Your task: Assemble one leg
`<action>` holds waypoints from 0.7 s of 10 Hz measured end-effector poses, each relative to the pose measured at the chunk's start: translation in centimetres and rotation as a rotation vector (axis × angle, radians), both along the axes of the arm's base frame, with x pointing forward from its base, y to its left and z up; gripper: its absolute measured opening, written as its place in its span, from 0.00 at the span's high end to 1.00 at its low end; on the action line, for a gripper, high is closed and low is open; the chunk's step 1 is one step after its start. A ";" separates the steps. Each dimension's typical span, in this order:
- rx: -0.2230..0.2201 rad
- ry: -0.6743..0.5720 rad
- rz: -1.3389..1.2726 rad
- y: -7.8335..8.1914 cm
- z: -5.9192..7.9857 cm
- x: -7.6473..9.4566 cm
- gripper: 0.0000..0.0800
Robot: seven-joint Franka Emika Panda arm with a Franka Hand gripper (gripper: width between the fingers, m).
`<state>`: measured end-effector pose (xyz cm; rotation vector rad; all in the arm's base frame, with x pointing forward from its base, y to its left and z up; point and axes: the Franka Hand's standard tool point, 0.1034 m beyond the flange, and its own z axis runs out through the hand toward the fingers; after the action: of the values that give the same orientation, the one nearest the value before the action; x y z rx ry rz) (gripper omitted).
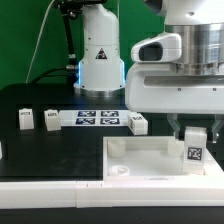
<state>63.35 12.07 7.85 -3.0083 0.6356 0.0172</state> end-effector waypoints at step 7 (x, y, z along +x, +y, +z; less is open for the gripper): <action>0.012 0.048 -0.717 0.2 -0.1 0.0 0.64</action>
Offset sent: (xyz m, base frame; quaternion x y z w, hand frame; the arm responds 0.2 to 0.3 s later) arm -0.0047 0.0009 0.0001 -0.0132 -0.0039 0.2109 0.9774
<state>63.31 12.25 7.78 -2.5906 1.6524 0.0546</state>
